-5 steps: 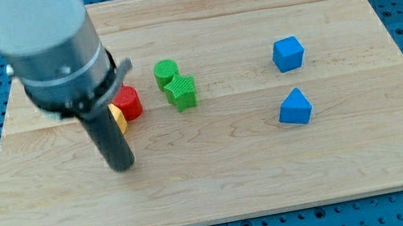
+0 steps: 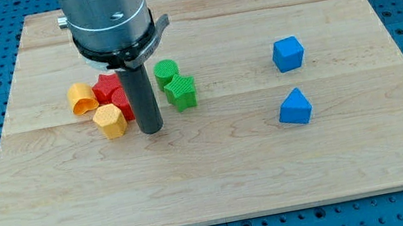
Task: Push yellow hexagon towards center left
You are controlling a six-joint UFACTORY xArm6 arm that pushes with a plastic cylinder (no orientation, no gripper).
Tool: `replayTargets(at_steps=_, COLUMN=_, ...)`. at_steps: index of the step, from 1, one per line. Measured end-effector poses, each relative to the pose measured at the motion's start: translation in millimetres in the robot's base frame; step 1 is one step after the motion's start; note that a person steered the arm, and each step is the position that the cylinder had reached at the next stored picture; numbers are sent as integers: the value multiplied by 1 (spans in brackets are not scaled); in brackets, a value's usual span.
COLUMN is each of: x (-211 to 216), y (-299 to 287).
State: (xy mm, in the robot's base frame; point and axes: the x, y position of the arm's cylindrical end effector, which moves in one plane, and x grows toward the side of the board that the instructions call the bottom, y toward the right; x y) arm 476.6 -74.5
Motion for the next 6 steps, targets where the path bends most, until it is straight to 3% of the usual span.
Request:
replayTargets(at_steps=2, x=2, y=-24)
replayTargets(at_steps=5, x=-8, y=-107)
replayTargets(at_steps=6, x=-29, y=-205)
